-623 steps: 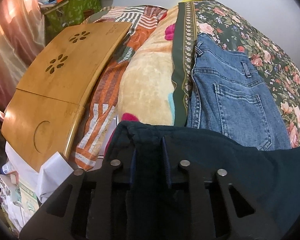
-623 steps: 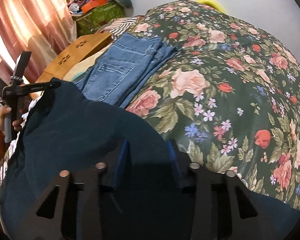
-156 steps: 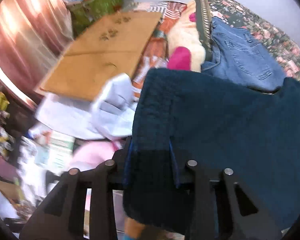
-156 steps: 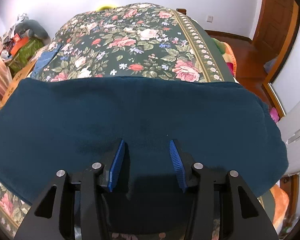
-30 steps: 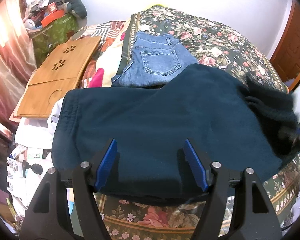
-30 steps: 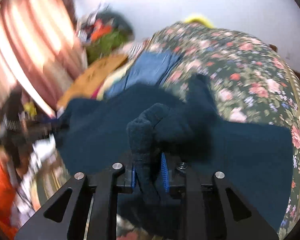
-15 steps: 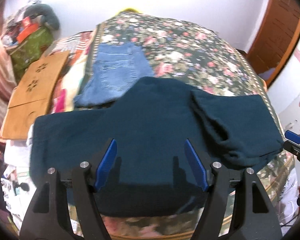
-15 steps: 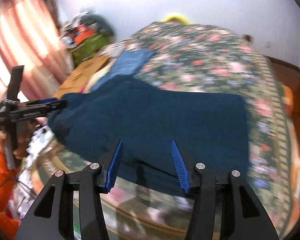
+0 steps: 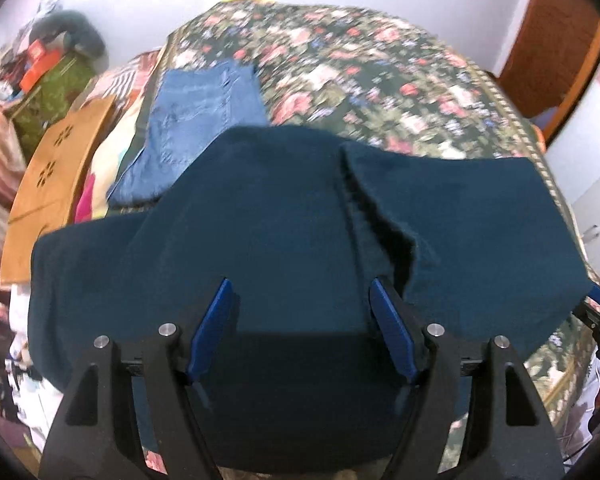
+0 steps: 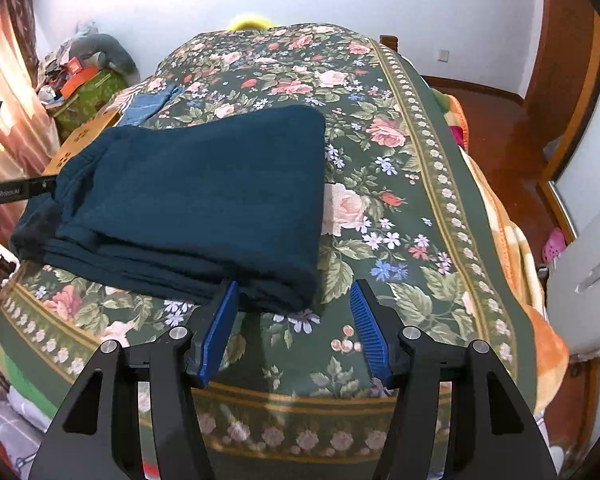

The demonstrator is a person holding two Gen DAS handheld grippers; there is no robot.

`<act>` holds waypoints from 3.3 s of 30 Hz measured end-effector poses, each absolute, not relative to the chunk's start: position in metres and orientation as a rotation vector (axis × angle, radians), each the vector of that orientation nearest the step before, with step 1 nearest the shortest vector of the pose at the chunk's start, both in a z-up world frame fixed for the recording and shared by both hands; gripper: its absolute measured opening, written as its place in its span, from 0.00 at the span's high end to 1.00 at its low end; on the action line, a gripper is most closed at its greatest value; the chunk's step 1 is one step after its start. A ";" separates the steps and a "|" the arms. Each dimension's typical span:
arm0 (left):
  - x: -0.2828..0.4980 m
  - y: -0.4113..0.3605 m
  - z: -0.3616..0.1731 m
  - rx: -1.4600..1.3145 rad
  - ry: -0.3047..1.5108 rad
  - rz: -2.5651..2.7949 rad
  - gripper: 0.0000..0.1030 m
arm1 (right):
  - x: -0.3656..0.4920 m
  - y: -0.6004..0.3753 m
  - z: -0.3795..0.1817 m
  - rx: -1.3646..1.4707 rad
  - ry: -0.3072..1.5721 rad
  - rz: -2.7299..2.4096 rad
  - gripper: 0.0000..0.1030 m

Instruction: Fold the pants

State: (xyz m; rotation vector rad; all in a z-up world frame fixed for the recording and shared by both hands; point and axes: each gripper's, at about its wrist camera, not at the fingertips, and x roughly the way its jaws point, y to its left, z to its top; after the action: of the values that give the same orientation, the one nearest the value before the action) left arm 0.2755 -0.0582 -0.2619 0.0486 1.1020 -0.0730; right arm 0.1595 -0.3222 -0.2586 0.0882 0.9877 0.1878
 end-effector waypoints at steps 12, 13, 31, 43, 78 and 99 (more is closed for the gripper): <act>0.277 -0.043 -0.265 0.028 1.148 -0.048 0.31 | 0.185 -0.300 -0.267 0.055 0.917 0.160 0.48; 0.277 -0.044 -0.261 0.037 1.141 -0.046 0.31 | 0.187 -0.300 -0.266 0.050 0.907 0.153 0.48; 0.292 -0.111 -0.261 0.172 1.102 -0.122 0.31 | 0.175 -0.367 -0.267 0.289 0.913 0.064 0.48; 0.285 -0.096 -0.237 0.047 1.062 -0.160 0.31 | 0.153 -0.363 -0.191 0.256 0.771 0.209 0.48; 0.226 0.067 -0.214 -0.095 0.960 0.105 0.10 | 0.185 -0.284 -0.197 0.108 0.855 0.290 0.48; 0.177 0.171 -0.330 -0.851 1.290 -0.105 0.10 | 0.214 -0.175 -0.250 -0.025 1.011 0.520 0.47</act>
State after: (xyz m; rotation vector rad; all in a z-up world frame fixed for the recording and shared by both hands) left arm 0.1773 0.1709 -0.3299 -0.8507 1.2896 -0.1053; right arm 0.2144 -0.1746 -0.2503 -0.0245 1.0114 0.5196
